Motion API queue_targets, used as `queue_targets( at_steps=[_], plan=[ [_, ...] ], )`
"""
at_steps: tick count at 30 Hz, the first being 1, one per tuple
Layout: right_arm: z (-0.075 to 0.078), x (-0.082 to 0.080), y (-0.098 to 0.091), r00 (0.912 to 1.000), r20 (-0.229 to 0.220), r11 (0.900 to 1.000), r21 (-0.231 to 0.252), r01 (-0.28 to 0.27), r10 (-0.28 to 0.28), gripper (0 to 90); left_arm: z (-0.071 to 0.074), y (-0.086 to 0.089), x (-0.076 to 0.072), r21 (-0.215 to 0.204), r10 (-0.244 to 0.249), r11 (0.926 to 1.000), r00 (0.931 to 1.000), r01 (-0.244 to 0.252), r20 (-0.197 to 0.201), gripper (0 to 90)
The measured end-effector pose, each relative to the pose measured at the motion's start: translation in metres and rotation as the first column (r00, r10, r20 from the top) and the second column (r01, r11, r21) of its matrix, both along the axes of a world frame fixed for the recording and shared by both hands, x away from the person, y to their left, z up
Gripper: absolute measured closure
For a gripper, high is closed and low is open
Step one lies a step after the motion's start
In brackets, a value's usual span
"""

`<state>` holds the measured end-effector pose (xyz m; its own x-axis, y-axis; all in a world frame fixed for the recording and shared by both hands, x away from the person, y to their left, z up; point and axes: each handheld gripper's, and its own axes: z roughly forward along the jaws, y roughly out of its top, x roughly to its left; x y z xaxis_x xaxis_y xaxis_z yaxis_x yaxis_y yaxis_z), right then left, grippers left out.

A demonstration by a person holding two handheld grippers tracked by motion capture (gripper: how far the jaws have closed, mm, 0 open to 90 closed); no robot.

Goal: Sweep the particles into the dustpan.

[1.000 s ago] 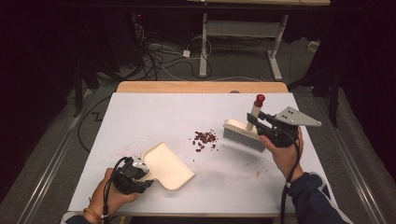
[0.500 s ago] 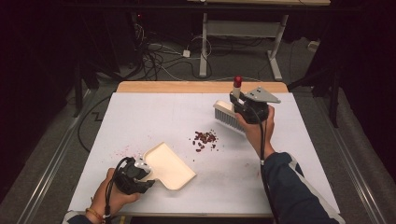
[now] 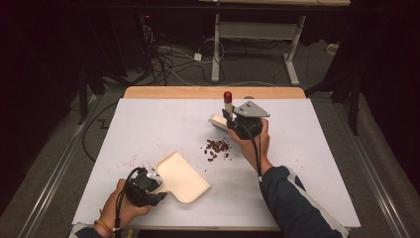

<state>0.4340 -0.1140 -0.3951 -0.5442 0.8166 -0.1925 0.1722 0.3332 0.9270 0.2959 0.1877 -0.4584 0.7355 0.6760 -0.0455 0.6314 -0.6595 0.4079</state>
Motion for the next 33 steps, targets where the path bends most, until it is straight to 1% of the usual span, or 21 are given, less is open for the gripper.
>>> queue_targets(
  at_steps=[2,3,5,9,10,11,13,15,17,21,22,23,27,33],
  plan=[
    [-0.002,-0.007,0.004,0.9998,0.001,0.9998,-0.004,-0.019,0.019,70.2,-0.001,-0.001,0.001,0.000,-0.001,1.0000,1.0000,0.001,-0.002,64.0],
    [-0.004,-0.013,0.006,0.9988,-0.002,0.9988,-0.010,-0.049,0.049,70.1,-0.001,-0.002,0.001,0.000,-0.003,1.0000,1.0000,0.003,-0.003,64.0],
    [-0.005,-0.016,0.007,0.9987,-0.006,0.9987,-0.008,-0.051,0.051,70.0,-0.001,-0.003,0.002,-0.002,-0.003,1.0000,1.0000,0.003,-0.003,64.0],
    [-0.007,-0.025,0.007,0.9968,-0.006,0.9968,-0.013,-0.079,0.079,69.9,0.001,-0.006,0.004,0.002,-0.002,1.0000,1.0000,0.002,-0.006,64.0],
    [-0.006,-0.028,0.005,0.9962,-0.016,0.9964,0.005,-0.085,0.085,69.9,0.001,-0.007,0.005,0.002,-0.002,1.0000,1.0000,0.002,-0.008,64.0],
    [-0.006,-0.028,0.005,0.9962,-0.016,0.9964,0.005,-0.085,0.085,69.9,0.002,-0.009,0.006,0.001,-0.002,1.0000,1.0000,0.002,-0.008,64.0],
    [-0.006,-0.031,0.002,0.9952,-0.025,0.9953,0.021,-0.094,0.095,69.9,0.003,-0.012,0.008,0.008,-0.006,1.0000,1.0000,0.006,-0.006,64.0],
    [-0.006,-0.032,0.000,0.9947,-0.030,0.9949,0.026,-0.098,0.098,69.8,0.004,-0.015,0.011,0.008,-0.010,0.9999,0.9999,0.010,-0.011,64.0],
    [-0.006,-0.033,-0.001,0.9942,-0.029,0.9944,0.027,-0.103,0.103,69.7,0.004,-0.018,0.014,0.015,-0.019,0.9997,0.9997,0.020,-0.015,64.0],
    [-0.006,-0.036,0.000,0.9924,-0.040,0.9929,0.029,-0.116,0.117,69.7,0.004,-0.020,0.018,0.014,-0.024,0.9996,0.9995,0.024,-0.022,63.9],
    [-0.006,-0.038,0.001,0.9918,-0.046,0.9925,0.033,-0.118,0.119,69.7,0.004,-0.021,0.018,0.016,-0.025,0.9995,0.9995,0.025,-0.021,63.9],
    [-0.006,-0.041,0.003,0.9899,-0.049,0.9909,0.028,-0.131,0.133,69.7,0.004,-0.021,0.019,0.017,-0.025,0.9995,0.9995,0.025,-0.021,63.9],
    [-0.005,-0.045,0.006,0.9870,-0.053,0.9882,0.031,-0.150,0.152,69.6,0.003,-0.023,0.020,0.026,-0.028,0.9993,0.9994,0.028,-0.022,63.9],
    [-0.009,-0.057,0.011,0.9834,-0.064,0.9852,0.036,-0.168,0.170,69.2,0.002,-0.028,0.021,0.037,-0.015,0.9992,0.9991,0.016,-0.040,63.9]
  ],
)
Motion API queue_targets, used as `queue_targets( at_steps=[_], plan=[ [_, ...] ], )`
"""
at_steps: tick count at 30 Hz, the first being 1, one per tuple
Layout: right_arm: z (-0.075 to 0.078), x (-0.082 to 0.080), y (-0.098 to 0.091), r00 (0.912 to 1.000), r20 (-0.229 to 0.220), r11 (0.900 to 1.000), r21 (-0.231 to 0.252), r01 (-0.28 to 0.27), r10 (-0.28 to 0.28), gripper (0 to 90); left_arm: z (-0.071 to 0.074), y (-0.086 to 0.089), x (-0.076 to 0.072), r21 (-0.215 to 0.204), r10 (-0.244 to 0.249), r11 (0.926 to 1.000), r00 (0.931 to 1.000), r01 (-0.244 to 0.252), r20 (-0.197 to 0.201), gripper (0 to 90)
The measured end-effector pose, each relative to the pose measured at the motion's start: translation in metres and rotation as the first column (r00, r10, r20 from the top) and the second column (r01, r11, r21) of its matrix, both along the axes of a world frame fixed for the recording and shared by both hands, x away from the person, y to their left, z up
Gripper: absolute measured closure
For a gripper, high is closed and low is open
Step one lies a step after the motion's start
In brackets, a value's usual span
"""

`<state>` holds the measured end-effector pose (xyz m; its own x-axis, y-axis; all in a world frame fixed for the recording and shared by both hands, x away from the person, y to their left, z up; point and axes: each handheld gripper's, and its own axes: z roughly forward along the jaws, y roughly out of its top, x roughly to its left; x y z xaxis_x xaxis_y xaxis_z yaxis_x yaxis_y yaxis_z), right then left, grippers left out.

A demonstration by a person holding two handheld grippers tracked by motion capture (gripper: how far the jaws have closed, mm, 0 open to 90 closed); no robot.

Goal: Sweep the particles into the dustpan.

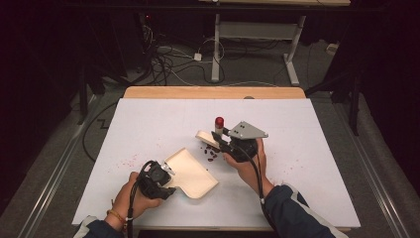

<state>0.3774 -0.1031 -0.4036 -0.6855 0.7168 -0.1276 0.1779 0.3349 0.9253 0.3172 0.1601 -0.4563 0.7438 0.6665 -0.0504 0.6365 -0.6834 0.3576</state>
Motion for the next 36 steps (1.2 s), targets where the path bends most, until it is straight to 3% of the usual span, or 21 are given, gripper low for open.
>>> queue_targets(
  at_steps=[15,22,28,36],
  plan=[
    [0.002,-0.025,0.013,0.9982,-0.015,0.9984,0.001,-0.057,0.057,69.4,-0.003,-0.023,0.017,0.009,0.008,0.9999,0.9999,-0.008,-0.010,63.9],
    [0.008,-0.036,0.017,0.9943,-0.022,0.9942,0.030,-0.103,0.104,70.0,-0.002,-0.030,0.022,0.006,0.022,0.9997,0.9997,-0.022,-0.012,63.8],
    [0.008,-0.041,0.021,0.9934,-0.014,0.9932,0.025,-0.113,0.114,70.0,-0.002,-0.030,0.022,0.004,0.028,0.9996,0.9996,-0.028,-0.010,63.7],
    [0.012,-0.038,0.020,0.9932,-0.009,0.9916,0.059,-0.115,0.116,70.4,-0.003,-0.029,0.022,0.000,0.025,0.9997,0.9997,-0.025,-0.005,63.7]
  ],
)
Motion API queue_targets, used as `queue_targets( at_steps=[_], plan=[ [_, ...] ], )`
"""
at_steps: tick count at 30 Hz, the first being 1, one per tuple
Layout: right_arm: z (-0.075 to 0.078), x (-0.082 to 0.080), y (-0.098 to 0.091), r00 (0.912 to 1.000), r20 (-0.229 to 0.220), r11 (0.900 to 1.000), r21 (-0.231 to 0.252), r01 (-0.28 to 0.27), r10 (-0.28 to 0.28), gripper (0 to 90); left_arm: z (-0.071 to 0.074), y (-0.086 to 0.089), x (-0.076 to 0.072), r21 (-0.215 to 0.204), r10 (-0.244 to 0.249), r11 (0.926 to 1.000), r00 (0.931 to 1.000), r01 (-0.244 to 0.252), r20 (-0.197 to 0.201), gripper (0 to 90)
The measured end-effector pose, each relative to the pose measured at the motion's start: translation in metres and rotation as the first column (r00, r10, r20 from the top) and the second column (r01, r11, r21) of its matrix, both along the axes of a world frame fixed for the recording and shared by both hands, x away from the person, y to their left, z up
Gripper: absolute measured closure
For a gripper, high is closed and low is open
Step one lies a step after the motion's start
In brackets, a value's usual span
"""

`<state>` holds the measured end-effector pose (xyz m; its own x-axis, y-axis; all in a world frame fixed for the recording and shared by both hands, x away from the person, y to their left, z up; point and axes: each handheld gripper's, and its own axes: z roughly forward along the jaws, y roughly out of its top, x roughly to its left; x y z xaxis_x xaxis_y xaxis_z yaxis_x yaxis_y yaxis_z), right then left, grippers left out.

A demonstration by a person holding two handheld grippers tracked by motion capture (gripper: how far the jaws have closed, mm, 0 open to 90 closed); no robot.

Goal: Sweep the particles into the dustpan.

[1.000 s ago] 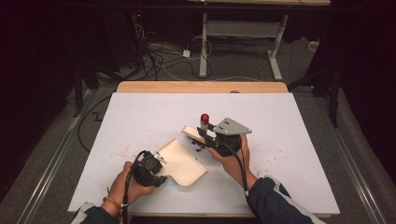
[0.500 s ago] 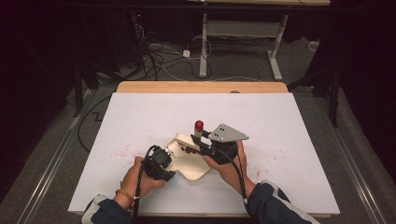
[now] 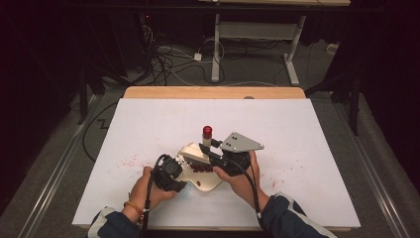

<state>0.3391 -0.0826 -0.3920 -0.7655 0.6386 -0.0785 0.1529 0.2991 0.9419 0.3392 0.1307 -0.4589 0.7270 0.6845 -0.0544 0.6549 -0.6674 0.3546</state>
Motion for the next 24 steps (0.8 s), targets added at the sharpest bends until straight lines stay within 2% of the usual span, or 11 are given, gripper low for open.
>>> queue_targets(
  at_steps=[3,6,10,15,19,22,24],
  plan=[
    [0.004,0.002,-0.002,1.0000,0.005,1.0000,0.009,0.003,-0.003,70.5,0.000,0.000,0.000,-0.003,0.001,1.0000,1.0000,-0.001,-0.001,63.7],
    [0.014,0.007,-0.009,0.9999,0.007,0.9980,0.063,0.007,-0.007,70.5,0.000,0.001,0.000,-0.002,-0.003,1.0000,1.0000,0.003,0.000,63.7],
    [0.025,0.008,-0.015,0.9996,0.026,0.9948,0.101,0.012,-0.015,70.5,0.000,0.001,0.000,-0.004,-0.004,1.0000,1.0000,0.004,0.005,63.7],
    [0.039,0.005,-0.037,0.9986,0.037,0.9908,0.131,0.034,-0.039,70.5,0.000,0.004,-0.001,0.011,-0.022,0.9997,0.9997,0.022,0.007,63.8],
    [0.041,0.001,-0.061,0.9970,0.030,0.9918,0.108,0.068,-0.072,70.5,0.001,0.009,-0.005,0.032,-0.040,0.9987,0.9991,0.040,0.011,63.8],
    [0.038,-0.004,-0.080,0.9939,0.030,0.9914,0.080,0.104,-0.106,70.4,0.001,0.011,-0.008,0.046,-0.050,0.9977,0.9987,0.049,0.012,63.8],
    [0.034,-0.006,-0.093,0.9929,0.012,0.9914,0.058,0.117,-0.118,70.5,0.001,0.012,-0.010,0.043,-0.049,0.9979,0.9987,0.048,0.012,63.8]
  ],
)
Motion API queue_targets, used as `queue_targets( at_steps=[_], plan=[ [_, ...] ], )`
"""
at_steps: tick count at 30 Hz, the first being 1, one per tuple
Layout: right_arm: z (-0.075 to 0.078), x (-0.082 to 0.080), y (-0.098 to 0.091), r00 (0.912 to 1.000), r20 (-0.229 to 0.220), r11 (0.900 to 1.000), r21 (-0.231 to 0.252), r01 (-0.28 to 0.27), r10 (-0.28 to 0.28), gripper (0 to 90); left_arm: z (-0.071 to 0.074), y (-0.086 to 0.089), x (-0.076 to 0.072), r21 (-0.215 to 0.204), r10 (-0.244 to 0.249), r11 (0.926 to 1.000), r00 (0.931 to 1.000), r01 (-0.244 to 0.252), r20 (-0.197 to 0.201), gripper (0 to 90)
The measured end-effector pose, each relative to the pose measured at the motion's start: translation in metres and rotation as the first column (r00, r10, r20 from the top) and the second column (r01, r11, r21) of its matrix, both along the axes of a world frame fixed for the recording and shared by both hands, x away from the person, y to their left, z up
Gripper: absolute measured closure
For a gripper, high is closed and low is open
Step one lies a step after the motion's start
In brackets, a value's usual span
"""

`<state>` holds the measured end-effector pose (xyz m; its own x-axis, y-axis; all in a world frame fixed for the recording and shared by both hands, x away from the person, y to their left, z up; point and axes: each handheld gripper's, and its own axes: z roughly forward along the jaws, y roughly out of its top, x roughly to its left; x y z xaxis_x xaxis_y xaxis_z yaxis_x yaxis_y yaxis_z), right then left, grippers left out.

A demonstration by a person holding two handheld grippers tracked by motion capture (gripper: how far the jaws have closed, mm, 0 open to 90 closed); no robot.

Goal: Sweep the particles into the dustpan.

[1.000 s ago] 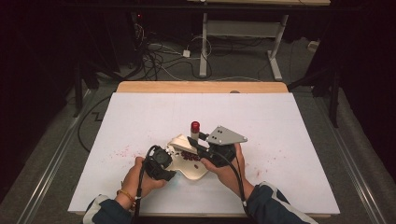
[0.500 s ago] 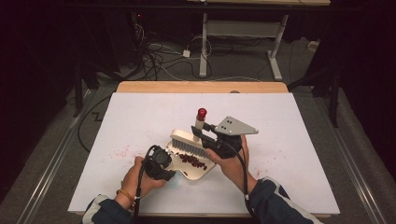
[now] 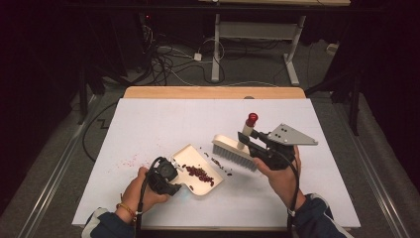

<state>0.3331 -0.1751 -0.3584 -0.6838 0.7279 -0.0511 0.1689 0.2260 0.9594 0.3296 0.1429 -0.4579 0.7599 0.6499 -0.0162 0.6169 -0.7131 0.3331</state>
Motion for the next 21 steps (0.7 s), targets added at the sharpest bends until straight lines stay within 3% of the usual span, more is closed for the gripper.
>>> queue_targets(
  at_steps=[4,8,11,16,20,21],
  plan=[
    [-0.001,-0.005,-0.023,0.9993,-0.033,0.9989,-0.043,-0.018,0.016,70.4,0.000,0.002,-0.001,-0.001,-0.006,1.0000,1.0000,0.006,0.000,63.8],
    [0.009,-0.012,-0.043,0.9911,-0.067,0.9907,-0.064,-0.120,0.115,70.4,0.000,0.002,-0.001,0.000,-0.009,1.0000,1.0000,0.009,-0.001,63.8],
    [0.014,-0.017,-0.053,0.9836,-0.088,0.9808,-0.103,-0.166,0.157,70.4,0.000,0.002,-0.001,-0.001,-0.009,1.0000,1.0000,0.009,-0.002,63.8],
    [0.008,-0.015,-0.053,0.9678,-0.154,0.9588,-0.173,-0.225,0.199,70.5,0.000,0.001,-0.001,0.001,-0.007,1.0000,1.0000,0.007,0.000,63.8],
    [-0.003,-0.006,-0.042,0.9654,-0.172,0.9559,-0.186,-0.228,0.196,70.5,0.000,0.001,-0.001,0.002,-0.007,1.0000,1.0000,0.007,-0.001,63.7],
    [-0.004,-0.002,-0.038,0.9688,-0.163,0.9592,-0.183,-0.216,0.187,70.5,0.000,0.001,-0.001,0.002,-0.007,1.0000,1.0000,0.007,0.000,63.8]
  ],
)
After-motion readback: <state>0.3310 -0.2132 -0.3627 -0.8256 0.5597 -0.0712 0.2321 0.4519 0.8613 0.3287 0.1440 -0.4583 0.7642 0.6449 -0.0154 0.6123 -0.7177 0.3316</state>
